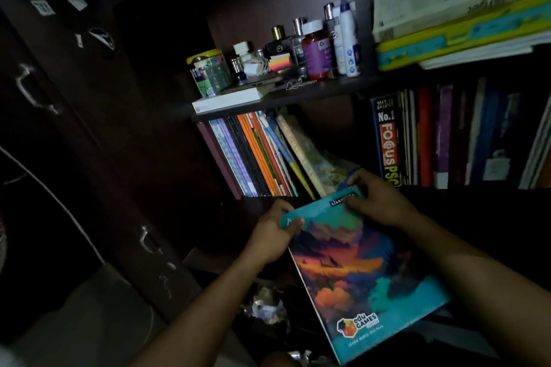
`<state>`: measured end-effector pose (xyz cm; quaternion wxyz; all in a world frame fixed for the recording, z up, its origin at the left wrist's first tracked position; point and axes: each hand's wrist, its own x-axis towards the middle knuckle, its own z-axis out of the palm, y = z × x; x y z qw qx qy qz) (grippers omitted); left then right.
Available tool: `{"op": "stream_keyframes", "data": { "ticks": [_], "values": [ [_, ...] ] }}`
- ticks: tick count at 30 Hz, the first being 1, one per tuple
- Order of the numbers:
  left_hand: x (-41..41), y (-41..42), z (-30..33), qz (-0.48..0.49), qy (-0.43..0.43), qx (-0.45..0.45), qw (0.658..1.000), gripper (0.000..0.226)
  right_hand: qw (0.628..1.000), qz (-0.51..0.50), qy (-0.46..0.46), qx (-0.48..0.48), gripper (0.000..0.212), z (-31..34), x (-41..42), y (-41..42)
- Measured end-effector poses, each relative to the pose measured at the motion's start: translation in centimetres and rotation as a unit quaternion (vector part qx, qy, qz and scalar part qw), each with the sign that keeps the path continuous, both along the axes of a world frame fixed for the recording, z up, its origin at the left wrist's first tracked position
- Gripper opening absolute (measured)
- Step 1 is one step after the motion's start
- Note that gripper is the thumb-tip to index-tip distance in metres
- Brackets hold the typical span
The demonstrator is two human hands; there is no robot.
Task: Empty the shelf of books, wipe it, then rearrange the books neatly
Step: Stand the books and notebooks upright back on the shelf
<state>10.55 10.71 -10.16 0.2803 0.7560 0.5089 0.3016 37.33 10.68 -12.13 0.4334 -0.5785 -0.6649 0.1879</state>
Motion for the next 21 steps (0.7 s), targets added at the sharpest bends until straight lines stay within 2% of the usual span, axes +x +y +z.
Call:
{"op": "stream_keyframes", "data": {
  "ticks": [4, 7, 8, 11, 13, 17, 19, 21],
  "values": [
    [1.4, -0.8, 3.7, 0.018, -0.206, -0.073, 0.976, 0.029, 0.999, -0.006, 0.048, -0.019, 0.047, 0.4, -0.3, -0.4],
    [2.3, -1.6, 7.3, 0.022, -0.326, -0.093, 0.941, 0.033, 0.984, 0.014, 0.176, -0.018, 0.063, 0.6, -0.3, -0.4],
    [2.5, -1.9, 8.1, 0.021, -0.354, -0.092, 0.931, 0.031, 0.974, 0.034, 0.222, -0.018, 0.063, 0.8, -0.5, -0.5],
    [2.7, -2.3, 9.3, 0.038, -0.423, -0.093, 0.9, 0.029, 0.946, 0.12, 0.3, -0.035, 0.043, 1.6, -1.6, -1.1],
    [2.4, -3.0, 9.0, 0.028, -0.439, -0.093, 0.893, 0.034, 0.94, 0.122, 0.319, -0.01, 0.039, 1.9, -2.4, -1.4],
    [1.4, -5.1, 4.4, -0.056, -0.311, -0.159, 0.935, 0.071, 0.96, 0.006, 0.262, 0.103, 0.041, 1.8, -2.2, -1.0],
    [0.8, -5.8, 2.6, -0.062, -0.279, -0.149, 0.947, 0.068, 0.957, -0.016, 0.25, 0.143, 0.042, 2.0, -2.3, -1.3],
    [0.0, -6.2, 2.0, -0.044, -0.275, -0.084, 0.957, 0.062, 0.95, -0.018, 0.26, 0.17, 0.041, 2.2, -2.4, -1.7]
  ]
}}
